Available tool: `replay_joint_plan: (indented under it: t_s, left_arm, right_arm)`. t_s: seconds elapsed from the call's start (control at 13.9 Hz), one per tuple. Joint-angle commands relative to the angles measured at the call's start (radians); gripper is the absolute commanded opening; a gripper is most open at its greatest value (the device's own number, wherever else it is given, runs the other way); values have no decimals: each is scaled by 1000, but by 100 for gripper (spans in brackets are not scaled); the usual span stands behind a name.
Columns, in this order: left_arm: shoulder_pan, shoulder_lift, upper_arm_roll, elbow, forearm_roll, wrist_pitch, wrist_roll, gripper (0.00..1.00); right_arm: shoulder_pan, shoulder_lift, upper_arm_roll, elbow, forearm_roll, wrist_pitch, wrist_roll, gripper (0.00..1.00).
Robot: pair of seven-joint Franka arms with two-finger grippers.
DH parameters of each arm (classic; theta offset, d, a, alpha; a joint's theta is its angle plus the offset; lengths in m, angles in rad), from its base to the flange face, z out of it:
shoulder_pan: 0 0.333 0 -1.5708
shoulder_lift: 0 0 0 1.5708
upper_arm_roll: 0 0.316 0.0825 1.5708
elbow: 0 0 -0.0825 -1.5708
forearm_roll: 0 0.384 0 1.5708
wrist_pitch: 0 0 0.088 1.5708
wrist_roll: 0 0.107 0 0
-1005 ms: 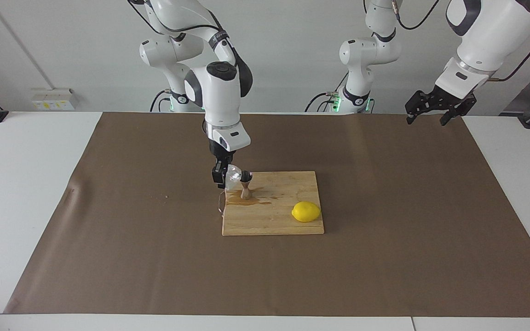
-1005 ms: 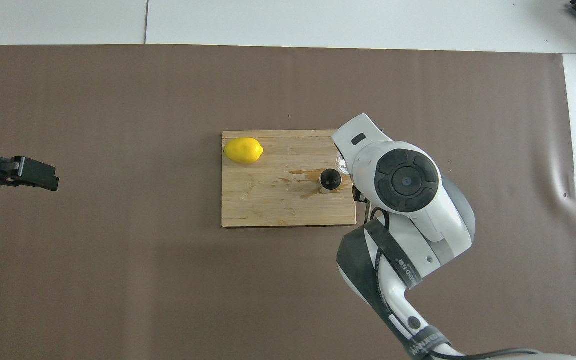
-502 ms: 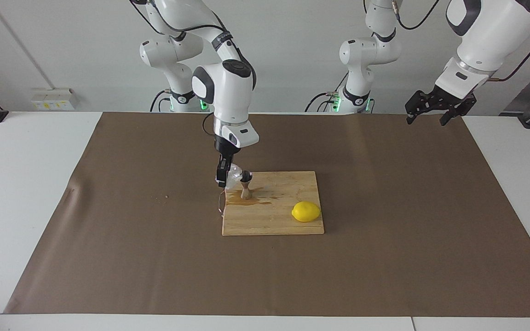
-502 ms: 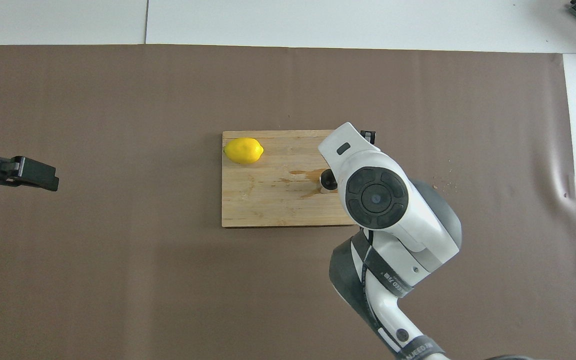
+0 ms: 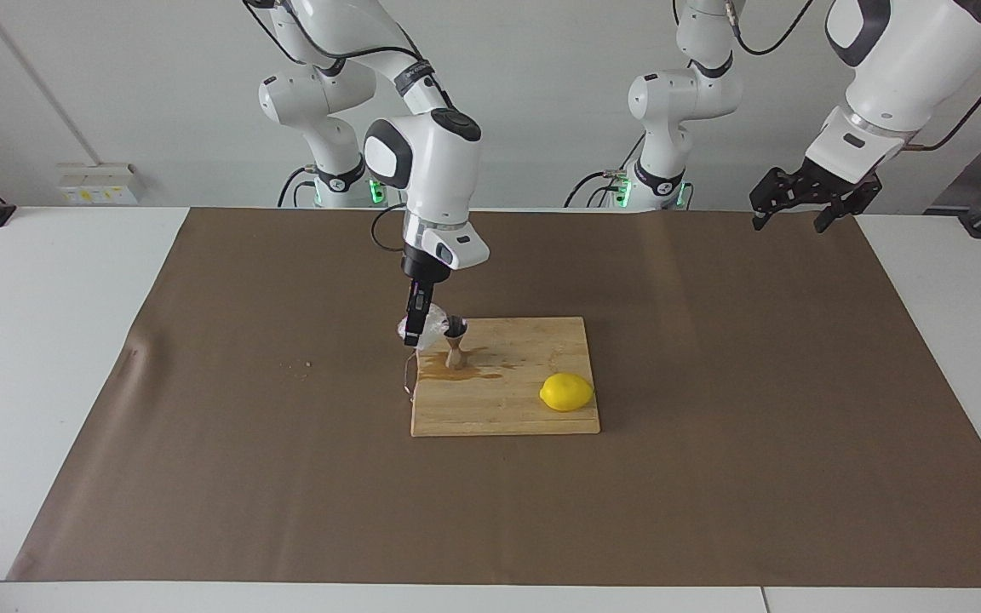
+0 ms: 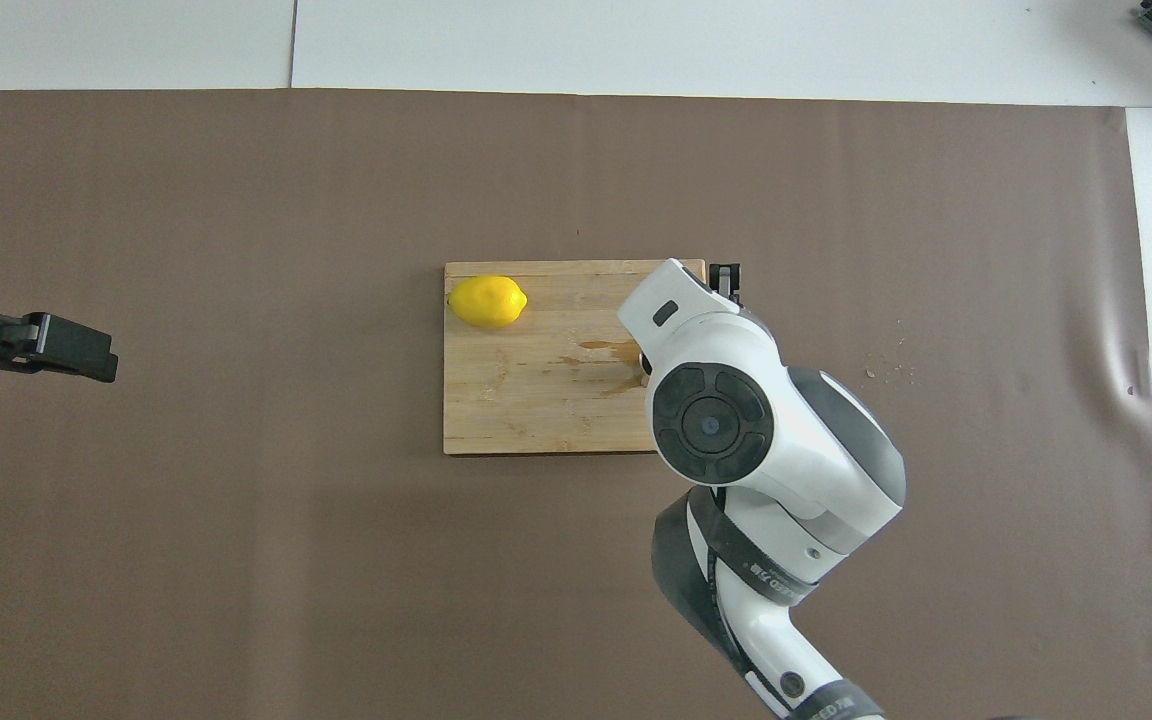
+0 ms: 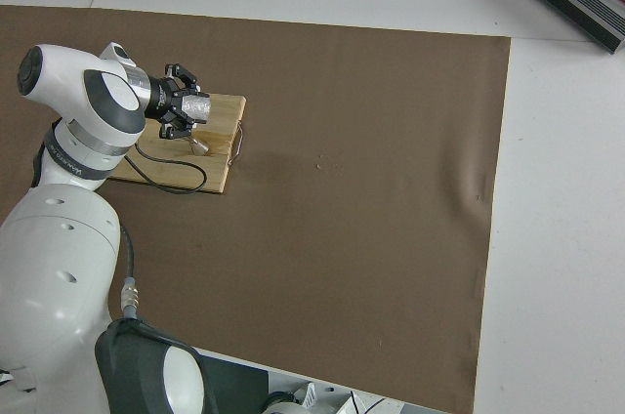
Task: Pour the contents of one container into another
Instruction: 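Tilt the clear glass with the right gripper into the metal cup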
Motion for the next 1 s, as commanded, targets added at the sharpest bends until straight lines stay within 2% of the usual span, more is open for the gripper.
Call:
replay_joint_plan:
  t_s: [0.0, 0.93]
  left_arm:
    - [12, -22, -6, -18, 10, -9, 6, 100]
    - [12, -22, -7, -18, 10, -8, 6, 100]
  right_arm:
    - [10, 0, 1, -4, -44, -16, 25, 19]
    - [33, -15, 1, -39, -193, -11, 26, 19]
